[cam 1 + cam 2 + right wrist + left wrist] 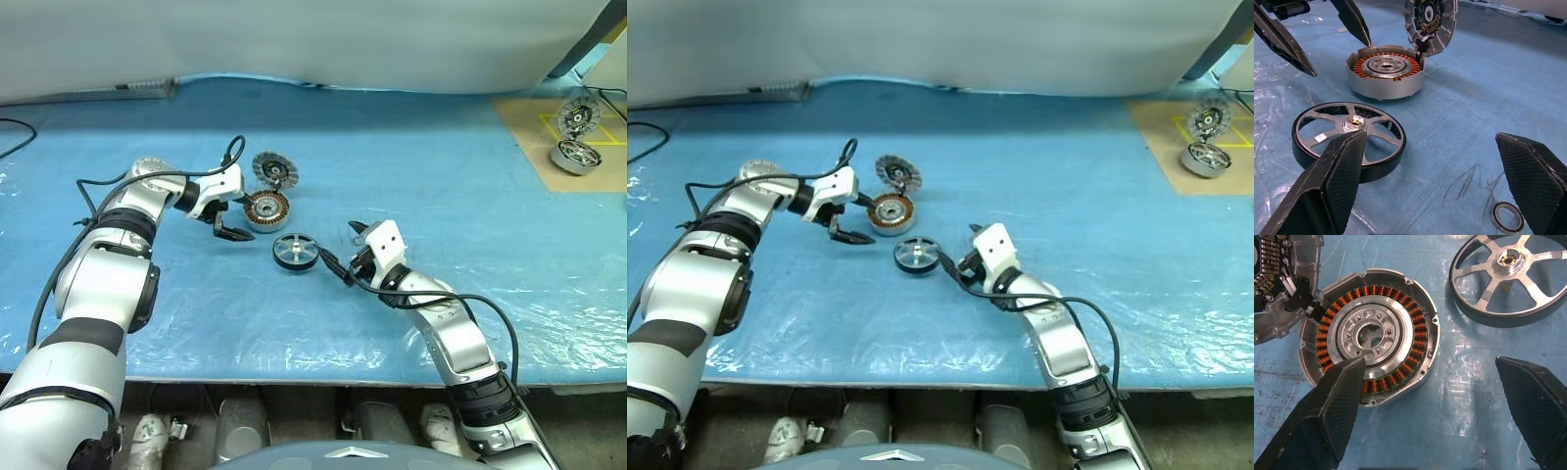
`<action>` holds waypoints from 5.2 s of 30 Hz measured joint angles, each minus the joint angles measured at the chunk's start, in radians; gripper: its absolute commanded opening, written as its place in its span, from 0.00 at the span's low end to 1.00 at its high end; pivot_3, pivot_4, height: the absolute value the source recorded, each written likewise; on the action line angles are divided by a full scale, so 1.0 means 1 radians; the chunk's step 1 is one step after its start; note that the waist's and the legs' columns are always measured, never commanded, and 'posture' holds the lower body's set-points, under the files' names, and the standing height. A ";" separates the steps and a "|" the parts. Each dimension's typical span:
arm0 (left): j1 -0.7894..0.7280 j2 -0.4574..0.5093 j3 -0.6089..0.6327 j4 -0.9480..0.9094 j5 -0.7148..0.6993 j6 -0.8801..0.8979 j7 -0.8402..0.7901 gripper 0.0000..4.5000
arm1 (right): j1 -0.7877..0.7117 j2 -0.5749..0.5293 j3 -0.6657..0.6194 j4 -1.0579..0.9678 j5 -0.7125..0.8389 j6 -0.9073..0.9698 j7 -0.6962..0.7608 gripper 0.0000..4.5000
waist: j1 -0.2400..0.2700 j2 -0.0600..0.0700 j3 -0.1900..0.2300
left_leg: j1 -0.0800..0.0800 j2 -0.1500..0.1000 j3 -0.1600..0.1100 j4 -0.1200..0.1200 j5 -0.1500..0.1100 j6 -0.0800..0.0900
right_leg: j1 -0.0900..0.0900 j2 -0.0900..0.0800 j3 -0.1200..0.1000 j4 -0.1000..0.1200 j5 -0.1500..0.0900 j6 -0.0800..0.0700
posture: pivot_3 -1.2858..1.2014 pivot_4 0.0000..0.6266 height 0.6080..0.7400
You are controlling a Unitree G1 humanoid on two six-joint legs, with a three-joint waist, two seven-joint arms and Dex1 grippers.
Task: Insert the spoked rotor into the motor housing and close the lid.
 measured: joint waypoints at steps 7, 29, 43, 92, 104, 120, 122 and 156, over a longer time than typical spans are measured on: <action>-0.042 -0.027 0.024 0.013 -0.002 0.060 -0.004 1.00 | 0.007 0.008 0.004 0.000 -0.009 -0.004 -0.010 0.99 | 0.002 -0.001 0.001 | 0.000 0.000 0.000 0.000 0.000 0.000 | 0.000 0.000 0.000 0.000 0.000 0.000 | 0.52 0.24 1.00; -0.044 -0.061 -0.018 0.021 0.104 -0.004 0.053 1.00 | 0.037 0.030 0.004 -0.006 -0.031 -0.008 -0.049 0.99 | 0.009 -0.002 0.001 | 0.000 0.000 0.000 0.000 0.000 0.000 | 0.000 0.000 0.000 0.000 0.000 0.000 | 0.52 0.24 1.00; -0.031 -0.072 -0.026 0.035 0.141 -0.028 0.124 1.00 | 0.057 0.034 0.004 -0.022 -0.034 -0.008 -0.067 0.99 | 0.016 -0.003 0.002 | 0.000 0.000 0.000 0.000 0.000 0.000 | 0.001 0.000 0.000 0.000 0.000 0.000 | 0.52 0.24 1.00; -0.035 -0.129 -0.097 0.037 0.244 -0.057 0.304 0.73 | 0.094 0.045 0.004 -0.052 -0.048 -0.006 -0.103 1.00 | 0.016 -0.003 0.002 | 0.002 0.000 -0.001 0.000 0.000 0.000 | 0.005 -0.001 0.000 0.000 0.000 -0.001 | 0.52 0.24 1.00; -0.039 -0.116 -0.097 0.026 0.240 -0.046 0.278 0.50 | 0.094 0.046 0.005 -0.052 -0.048 -0.006 -0.103 1.00 | 0.014 -0.003 0.002 | 0.003 -0.001 0.000 -0.001 0.000 0.000 | 0.005 -0.001 0.000 -0.001 -0.001 -0.002 | 0.52 0.24 1.00; -0.096 -0.160 -0.100 0.055 0.257 0.032 0.313 0.48 | 0.075 0.055 0.005 -0.044 -0.048 -0.006 -0.087 1.00 | 0.017 -0.004 0.003 | 0.002 -0.001 -0.001 -0.001 0.000 0.000 | 0.004 -0.001 -0.001 -0.002 0.000 0.001 | 0.52 0.24 1.00; -0.108 -0.178 -0.100 0.058 0.258 0.051 0.319 0.48 | 0.076 0.055 0.004 -0.045 -0.048 -0.006 -0.088 1.00 | 0.017 -0.004 0.004 | 0.002 -0.001 -0.001 -0.001 0.000 0.000 | 0.004 -0.001 -0.001 -0.002 0.000 0.001 | 0.52 0.24 1.00; -0.223 -0.444 -0.099 0.081 0.260 0.276 0.368 0.48 | 0.140 0.048 -0.025 -0.056 -0.057 -0.008 -0.132 1.00 | 0.021 -0.008 0.015 | 0.000 -0.002 -0.002 -0.003 0.000 0.000 | 0.002 -0.001 -0.001 -0.003 0.001 0.001 | 0.52 0.24 1.00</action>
